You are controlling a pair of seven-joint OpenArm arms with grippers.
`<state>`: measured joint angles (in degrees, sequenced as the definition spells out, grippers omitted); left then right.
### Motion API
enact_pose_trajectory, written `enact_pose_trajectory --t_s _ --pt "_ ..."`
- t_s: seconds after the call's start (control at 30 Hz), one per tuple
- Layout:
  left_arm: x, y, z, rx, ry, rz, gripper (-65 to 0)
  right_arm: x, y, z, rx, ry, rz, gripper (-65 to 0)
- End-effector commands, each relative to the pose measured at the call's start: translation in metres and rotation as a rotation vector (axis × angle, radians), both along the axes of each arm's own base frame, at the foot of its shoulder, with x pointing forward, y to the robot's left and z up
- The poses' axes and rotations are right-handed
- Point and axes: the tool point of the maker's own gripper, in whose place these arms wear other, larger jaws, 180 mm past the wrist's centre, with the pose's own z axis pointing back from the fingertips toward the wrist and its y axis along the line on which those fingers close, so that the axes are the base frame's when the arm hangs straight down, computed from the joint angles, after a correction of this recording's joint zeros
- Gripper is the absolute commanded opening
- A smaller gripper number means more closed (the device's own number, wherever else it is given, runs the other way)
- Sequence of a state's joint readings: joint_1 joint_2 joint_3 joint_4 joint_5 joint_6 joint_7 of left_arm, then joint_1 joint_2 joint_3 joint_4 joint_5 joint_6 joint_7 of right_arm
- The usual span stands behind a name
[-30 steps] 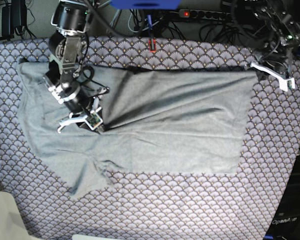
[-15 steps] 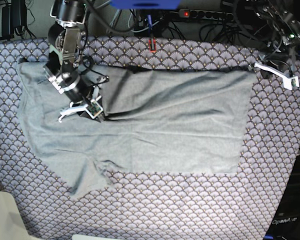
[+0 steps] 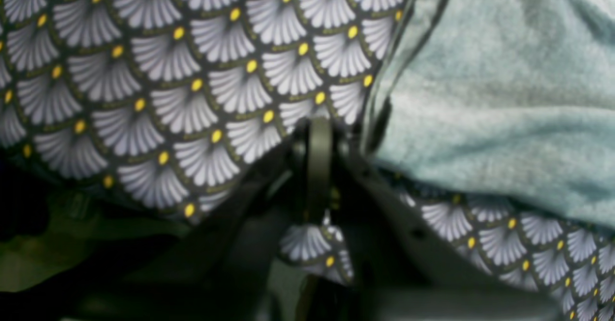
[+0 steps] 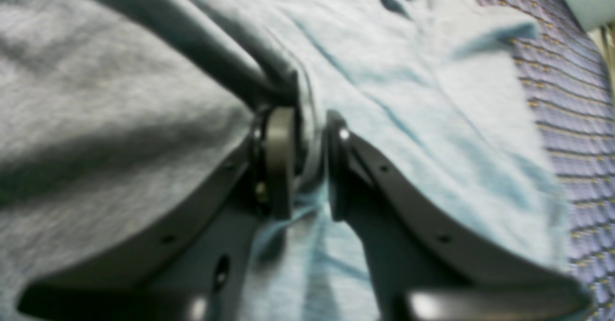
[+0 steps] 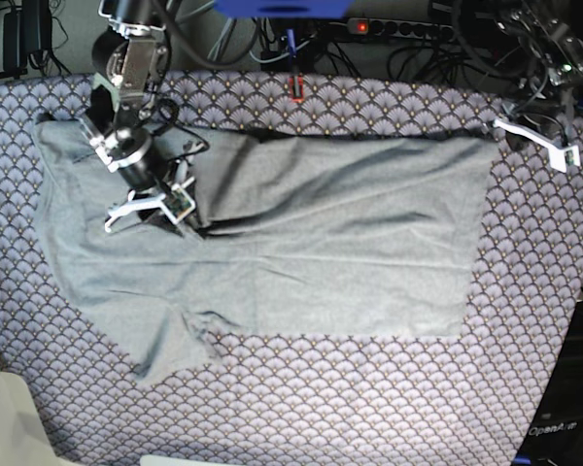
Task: Fold the T-shirt properly
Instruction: 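Drag the pinched fabric with the right gripper toward the sleeve edge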
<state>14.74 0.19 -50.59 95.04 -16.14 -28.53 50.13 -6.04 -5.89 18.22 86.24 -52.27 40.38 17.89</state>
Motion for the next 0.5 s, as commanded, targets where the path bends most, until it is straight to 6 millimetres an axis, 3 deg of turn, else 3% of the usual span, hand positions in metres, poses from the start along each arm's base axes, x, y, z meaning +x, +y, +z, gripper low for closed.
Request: enact_pose_trajectory --t_s 0.0,0.13,0.2,0.27,0.47 --pt "0.006 0.005 0.011 0.021 -0.042 -0.002 -65.0 0.007 0.003 0.018 0.02 -0.063 0.006 -43.4" --pt "0.006 0.004 0.011 0.018 -0.043 -0.002 -65.0 0.0 0.001 0.023 0.004 -0.076 0.012 -25.5" --pt "0.006 0.003 0.011 0.016 -0.043 -0.002 -65.0 -0.002 -0.003 0.025 -0.009 -0.083 0.016 -19.9" --pt "0.006 0.004 0.011 0.017 -0.044 -0.003 -65.0 -0.004 -0.005 0.028 -0.021 -0.088 0.009 -18.3" --pt "0.009 0.004 0.016 0.025 -0.057 -0.005 -65.0 -0.033 -0.008 0.026 -0.048 -0.062 0.009 -18.4"
